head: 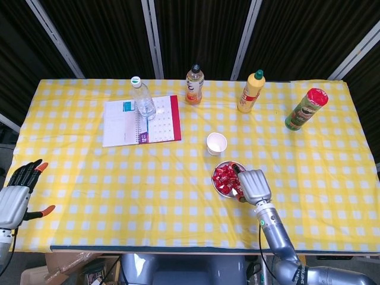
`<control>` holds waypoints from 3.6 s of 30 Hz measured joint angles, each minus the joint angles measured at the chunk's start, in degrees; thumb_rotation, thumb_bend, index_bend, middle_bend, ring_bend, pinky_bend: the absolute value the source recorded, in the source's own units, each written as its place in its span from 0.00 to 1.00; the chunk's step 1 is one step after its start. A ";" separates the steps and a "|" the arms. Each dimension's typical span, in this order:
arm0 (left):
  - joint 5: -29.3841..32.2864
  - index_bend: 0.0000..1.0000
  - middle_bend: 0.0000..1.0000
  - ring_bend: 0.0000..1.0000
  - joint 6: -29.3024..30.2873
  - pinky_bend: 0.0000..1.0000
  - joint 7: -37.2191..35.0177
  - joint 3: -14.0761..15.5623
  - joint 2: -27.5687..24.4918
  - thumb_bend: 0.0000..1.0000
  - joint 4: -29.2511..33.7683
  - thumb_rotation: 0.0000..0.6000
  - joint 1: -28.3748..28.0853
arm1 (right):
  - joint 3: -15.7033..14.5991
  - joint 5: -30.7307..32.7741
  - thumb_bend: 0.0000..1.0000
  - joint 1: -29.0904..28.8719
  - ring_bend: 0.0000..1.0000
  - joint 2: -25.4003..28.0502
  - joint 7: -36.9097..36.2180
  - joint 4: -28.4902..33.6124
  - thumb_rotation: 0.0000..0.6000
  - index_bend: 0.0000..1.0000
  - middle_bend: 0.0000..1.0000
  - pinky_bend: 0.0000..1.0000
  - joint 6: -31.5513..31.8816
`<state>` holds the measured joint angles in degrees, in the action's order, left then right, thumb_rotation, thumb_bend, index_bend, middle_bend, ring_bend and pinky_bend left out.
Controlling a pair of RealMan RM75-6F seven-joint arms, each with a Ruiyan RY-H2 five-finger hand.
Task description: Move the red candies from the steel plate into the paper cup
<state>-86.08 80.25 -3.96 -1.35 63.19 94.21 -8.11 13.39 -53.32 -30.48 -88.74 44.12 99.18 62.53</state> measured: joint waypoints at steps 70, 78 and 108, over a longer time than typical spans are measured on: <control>1.44 0.00 0.00 0.00 -2.38 0.00 -1.14 0.09 -0.53 0.04 1.11 1.00 -1.19 | 5.40 11.64 0.51 -10.85 0.90 1.43 -9.53 -1.74 1.00 0.69 0.81 1.00 0.45; 1.99 0.00 0.00 0.00 -2.98 0.00 -1.51 -0.04 -0.55 0.04 1.14 1.00 -1.41 | 9.01 15.33 0.51 -14.76 0.90 1.57 -9.30 -3.83 1.00 0.69 0.81 1.00 -0.63; 4.33 0.00 0.00 0.00 -5.54 0.00 -1.65 -0.35 -1.27 0.04 2.57 1.00 -2.29 | 10.10 20.91 0.51 -25.32 0.90 -7.32 -15.07 -26.39 1.00 0.69 0.81 1.00 -10.83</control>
<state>-81.75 74.71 -5.61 -1.70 61.92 96.78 -10.40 23.49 -32.41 -55.81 -96.06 29.05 72.79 51.70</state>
